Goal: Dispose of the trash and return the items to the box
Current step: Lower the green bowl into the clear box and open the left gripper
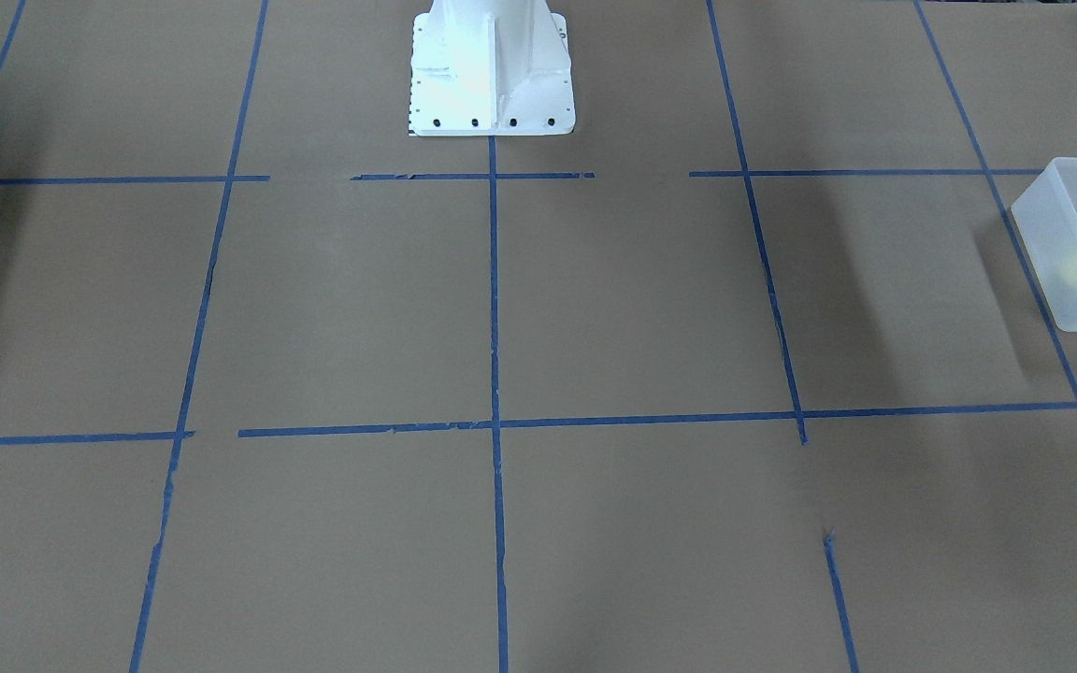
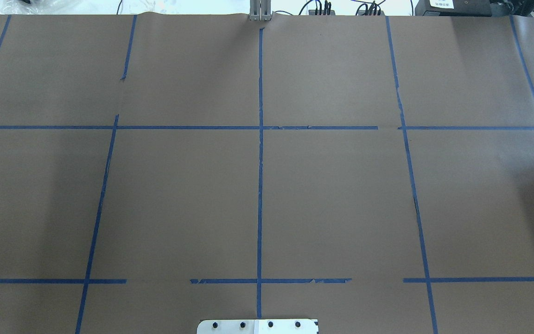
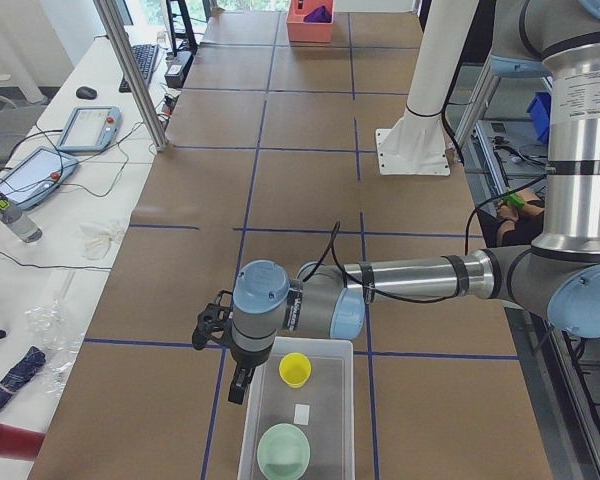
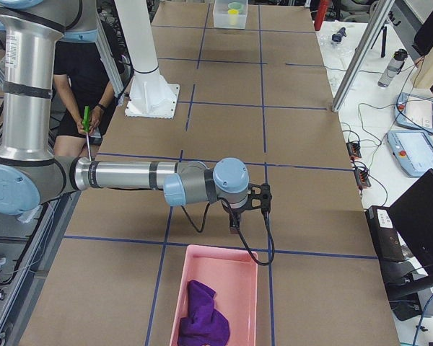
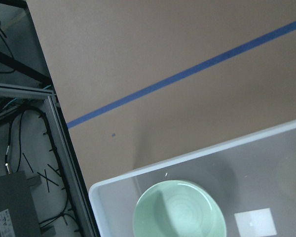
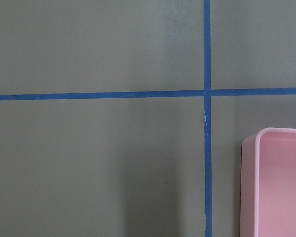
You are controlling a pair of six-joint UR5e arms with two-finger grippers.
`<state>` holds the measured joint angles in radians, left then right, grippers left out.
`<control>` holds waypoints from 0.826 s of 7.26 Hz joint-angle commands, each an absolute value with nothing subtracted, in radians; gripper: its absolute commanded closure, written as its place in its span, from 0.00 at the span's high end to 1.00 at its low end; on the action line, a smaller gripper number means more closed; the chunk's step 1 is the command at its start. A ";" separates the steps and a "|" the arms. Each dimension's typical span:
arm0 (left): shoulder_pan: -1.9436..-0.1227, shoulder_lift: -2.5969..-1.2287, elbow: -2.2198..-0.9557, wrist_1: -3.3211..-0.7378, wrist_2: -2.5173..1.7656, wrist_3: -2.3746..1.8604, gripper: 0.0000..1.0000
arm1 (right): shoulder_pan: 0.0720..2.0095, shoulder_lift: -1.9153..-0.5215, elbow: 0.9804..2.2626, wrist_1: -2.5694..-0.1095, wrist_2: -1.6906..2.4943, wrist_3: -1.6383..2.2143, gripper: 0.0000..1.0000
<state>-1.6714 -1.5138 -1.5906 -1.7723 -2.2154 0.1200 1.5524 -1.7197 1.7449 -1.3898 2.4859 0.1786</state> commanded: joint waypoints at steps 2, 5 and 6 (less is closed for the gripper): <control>-1.654 -1.520 -1.717 -1.585 -2.266 0.045 1.00 | 1.552 -1.717 1.740 -1.390 2.484 0.181 1.00; -1.612 -1.520 -1.713 -1.594 -2.266 -0.017 1.00 | 1.552 -1.712 1.733 -1.390 2.450 0.181 1.00; -1.608 -1.520 -1.712 -1.597 -2.266 -0.018 1.00 | 1.552 -1.712 1.732 -1.390 2.445 0.179 1.00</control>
